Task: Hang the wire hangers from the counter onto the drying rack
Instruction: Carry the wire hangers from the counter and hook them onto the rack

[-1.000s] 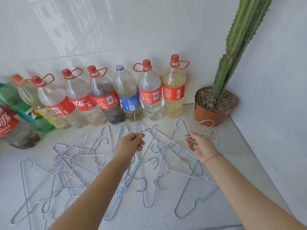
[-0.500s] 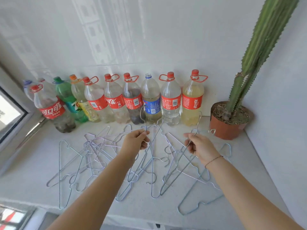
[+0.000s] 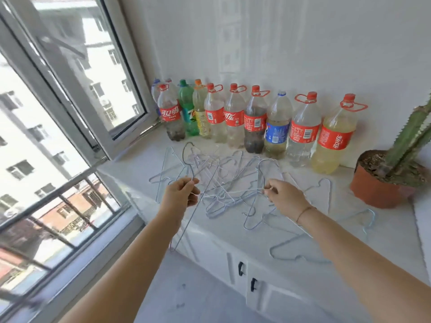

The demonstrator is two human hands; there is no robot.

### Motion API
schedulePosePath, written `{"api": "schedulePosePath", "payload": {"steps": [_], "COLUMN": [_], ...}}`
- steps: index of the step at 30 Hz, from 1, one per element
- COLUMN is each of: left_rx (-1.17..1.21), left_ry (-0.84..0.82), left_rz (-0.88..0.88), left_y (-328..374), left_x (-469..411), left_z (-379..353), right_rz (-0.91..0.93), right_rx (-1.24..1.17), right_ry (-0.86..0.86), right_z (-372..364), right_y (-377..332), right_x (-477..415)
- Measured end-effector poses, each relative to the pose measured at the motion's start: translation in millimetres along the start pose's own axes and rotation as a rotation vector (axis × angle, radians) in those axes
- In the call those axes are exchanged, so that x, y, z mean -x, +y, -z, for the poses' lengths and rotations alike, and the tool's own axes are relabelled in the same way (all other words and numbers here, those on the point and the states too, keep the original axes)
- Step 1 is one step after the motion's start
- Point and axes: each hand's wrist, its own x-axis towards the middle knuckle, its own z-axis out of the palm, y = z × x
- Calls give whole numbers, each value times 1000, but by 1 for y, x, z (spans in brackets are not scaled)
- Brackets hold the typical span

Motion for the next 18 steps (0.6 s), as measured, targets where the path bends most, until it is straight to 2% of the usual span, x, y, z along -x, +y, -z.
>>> {"api": "schedulePosePath", "payload": {"steps": [3,6,11,15,18], "left_rx": [24,20,83,101,104], "left_ry": [123,238,340,309,306], "left_rz": [16,23,25,62,82], "left_y": [-4,-7,-10,-19,-33], "left_x": [32,67,129,180,220], "left_z": [44,86,138,175,207], "right_rz": [78,249,524,769,878], "right_rx": [266,358,113,-66,-143], "right_ry": [39,7,-76,-242,-316], "right_z": [-13,-32,-77,-112,-138], "right_y": [-32,-72,-130,-182,-229], "right_x": [12,28,62,101,139]}}
